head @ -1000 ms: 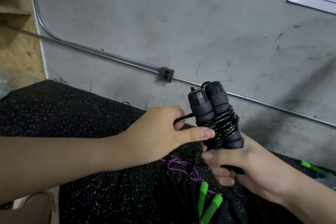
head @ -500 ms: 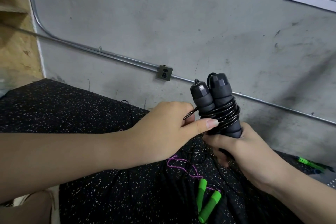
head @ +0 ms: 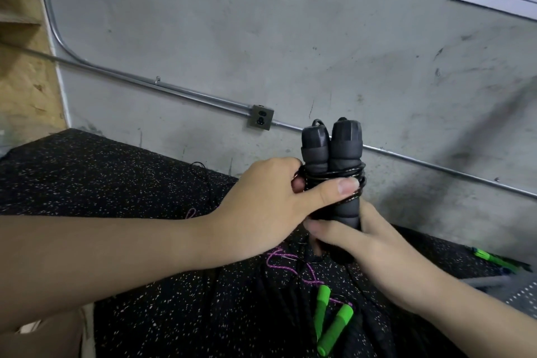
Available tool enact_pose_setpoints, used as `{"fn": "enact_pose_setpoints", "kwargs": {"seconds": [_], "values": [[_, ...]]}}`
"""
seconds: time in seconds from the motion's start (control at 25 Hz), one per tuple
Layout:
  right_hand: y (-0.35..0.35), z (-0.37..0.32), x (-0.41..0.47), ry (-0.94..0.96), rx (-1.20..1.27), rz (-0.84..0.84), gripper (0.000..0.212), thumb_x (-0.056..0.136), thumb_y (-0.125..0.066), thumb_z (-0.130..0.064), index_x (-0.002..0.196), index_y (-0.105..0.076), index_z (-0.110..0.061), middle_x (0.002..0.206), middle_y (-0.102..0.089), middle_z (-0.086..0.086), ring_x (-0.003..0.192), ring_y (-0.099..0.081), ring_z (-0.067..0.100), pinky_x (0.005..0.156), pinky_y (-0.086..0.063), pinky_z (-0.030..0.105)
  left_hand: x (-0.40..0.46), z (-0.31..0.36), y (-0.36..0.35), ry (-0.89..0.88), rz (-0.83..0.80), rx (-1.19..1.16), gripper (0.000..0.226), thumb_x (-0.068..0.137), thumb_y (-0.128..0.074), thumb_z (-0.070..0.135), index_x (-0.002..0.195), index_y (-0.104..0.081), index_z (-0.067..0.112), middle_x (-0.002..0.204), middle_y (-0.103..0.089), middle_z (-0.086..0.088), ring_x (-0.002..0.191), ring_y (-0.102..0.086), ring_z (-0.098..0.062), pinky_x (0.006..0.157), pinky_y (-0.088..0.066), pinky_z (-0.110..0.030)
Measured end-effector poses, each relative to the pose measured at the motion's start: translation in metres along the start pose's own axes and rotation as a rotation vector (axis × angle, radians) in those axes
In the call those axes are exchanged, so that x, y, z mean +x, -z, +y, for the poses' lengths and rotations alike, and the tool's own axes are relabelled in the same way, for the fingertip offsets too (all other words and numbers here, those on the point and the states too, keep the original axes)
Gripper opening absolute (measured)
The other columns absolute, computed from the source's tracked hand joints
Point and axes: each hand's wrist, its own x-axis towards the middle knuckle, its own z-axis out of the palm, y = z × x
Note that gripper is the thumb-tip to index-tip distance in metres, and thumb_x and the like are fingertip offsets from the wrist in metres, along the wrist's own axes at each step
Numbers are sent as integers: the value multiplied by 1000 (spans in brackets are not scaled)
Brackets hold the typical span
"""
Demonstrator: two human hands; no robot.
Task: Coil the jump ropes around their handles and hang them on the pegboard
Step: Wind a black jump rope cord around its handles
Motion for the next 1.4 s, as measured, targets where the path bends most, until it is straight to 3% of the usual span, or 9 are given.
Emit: {"fn": "enact_pose_setpoints", "kwargs": {"seconds": [0.16, 0.32, 0.44, 0.56, 0.64, 0.88, 1.08, 1.24, 1.4], "values": [[15, 7, -5, -111, 506, -273, 59, 80, -82, -42, 109, -57, 3, 92, -60, 24, 78, -62, 32, 73, -52, 36, -7, 10, 6, -86, -87, -243, 50, 81, -63, 73, 82, -70, 23, 60, -68, 1, 54, -63, -7, 57, -47, -18], [13, -1, -7, -225, 552, -432, 47, 80, -83, -31, 112, -64, -2, 96, -70, 21, 77, -72, 30, 64, -58, 32, -8, 3, 5, -125, -120, -265, 58, 77, -61, 77, 96, -72, 24, 85, -75, -12, 80, -72, -29, 78, -55, -47], [14, -4, -7, -261, 349, -254, 35, 68, -82, -22, 99, -73, -7, 90, -70, 20, 71, -70, 29, 53, -54, 31, -3, -3, 5, -93, -192, -195, 59, 75, -58, 77, 103, -71, 27, 90, -77, -4, 86, -74, -20, 81, -57, -38], [13, -2, -4, -244, 272, -104, 20, 63, -78, -24, 74, -69, -10, 74, -62, 15, 56, -61, 24, 46, -48, 29, 2, -7, 8, -13, -144, 52, 83, 66, -43, 92, 84, -65, 14, 62, -60, 8, 56, -56, -7, 55, -42, -24], [13, 0, -3, -228, 224, -58, 21, 61, -78, -25, 67, -65, -10, 67, -56, 12, 50, -54, 21, 42, -43, 26, 5, -10, 11, 21, -136, 147, 88, 64, -38, 96, 78, -58, 11, 58, -48, 11, 52, -44, -6, 53, -35, -23], [18, 4, 2, -209, -8, 30, 17, 63, -78, -26, 67, -64, -17, 54, -51, 15, 45, -49, 17, 41, -34, 22, -1, -15, 5, -17, -167, 13, 66, 80, -52, 80, 83, -58, 14, 58, -46, 11, 51, -40, -5, 53, -34, -24], [12, 7, 7, -188, -82, 91, 6, 68, -72, -7, 71, -67, -5, 56, -54, 11, 49, -50, 15, 48, -44, 19, -3, -23, -5, -6, -196, 3, 67, 79, -51, 83, 99, -69, 21, 83, -71, 2, 74, -68, -16, 74, -58, -45], [8, 12, 11, -221, -76, 196, 19, 65, -78, -7, 75, -64, 0, 54, -59, 8, 45, -53, 13, 46, -45, 20, 1, -23, -8, -8, -167, -33, 70, 80, -47, 86, 112, -71, 28, 98, -77, 5, 93, -73, -11, 87, -58, -44], [10, 13, 9, -195, -240, 205, 25, 72, -88, -3, 83, -65, -1, 58, -64, 4, 51, -57, 15, 52, -47, 27, -2, -27, -6, -69, -241, -122, 45, 97, -52, 62, 118, -70, 26, 112, -76, 9, 108, -69, -7, 99, -54, -41]]}}
